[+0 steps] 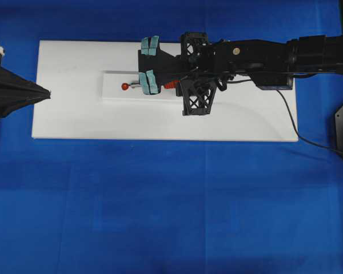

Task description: Touch the tip of the soldering iron to the mark.

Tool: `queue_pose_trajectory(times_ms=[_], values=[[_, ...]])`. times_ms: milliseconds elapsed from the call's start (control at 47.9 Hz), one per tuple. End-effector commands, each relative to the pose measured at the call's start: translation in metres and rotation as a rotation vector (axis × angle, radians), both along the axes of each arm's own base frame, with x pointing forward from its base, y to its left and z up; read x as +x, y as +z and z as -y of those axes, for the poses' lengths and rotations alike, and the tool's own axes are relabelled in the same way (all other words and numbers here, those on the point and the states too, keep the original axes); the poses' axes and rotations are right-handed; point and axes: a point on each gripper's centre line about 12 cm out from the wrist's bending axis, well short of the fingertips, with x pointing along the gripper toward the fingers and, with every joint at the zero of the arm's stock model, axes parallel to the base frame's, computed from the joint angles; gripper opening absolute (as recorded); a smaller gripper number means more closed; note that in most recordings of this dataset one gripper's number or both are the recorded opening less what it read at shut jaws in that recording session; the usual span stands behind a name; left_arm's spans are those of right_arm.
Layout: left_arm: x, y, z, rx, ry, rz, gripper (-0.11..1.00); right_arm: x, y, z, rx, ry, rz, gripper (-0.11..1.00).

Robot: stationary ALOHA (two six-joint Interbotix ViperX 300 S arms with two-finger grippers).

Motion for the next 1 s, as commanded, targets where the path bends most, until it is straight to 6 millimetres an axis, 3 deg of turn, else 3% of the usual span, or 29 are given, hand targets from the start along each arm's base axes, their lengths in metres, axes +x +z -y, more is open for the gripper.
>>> queue_pose_trajectory(times_ms=[0, 981], values=[[0.0012, 0.0034, 0.0004, 0.003, -0.002, 0.009, 0.0, 0.0052, 0.0147, 0.0001, -0.006, 0.001, 0.041, 0.06], [0.0012, 0.0034, 0.0003, 0.001, -0.001, 0.009, 0.0, 0.0048, 0.0169, 0.0004, -0.008, 0.001, 0.036, 0.06]])
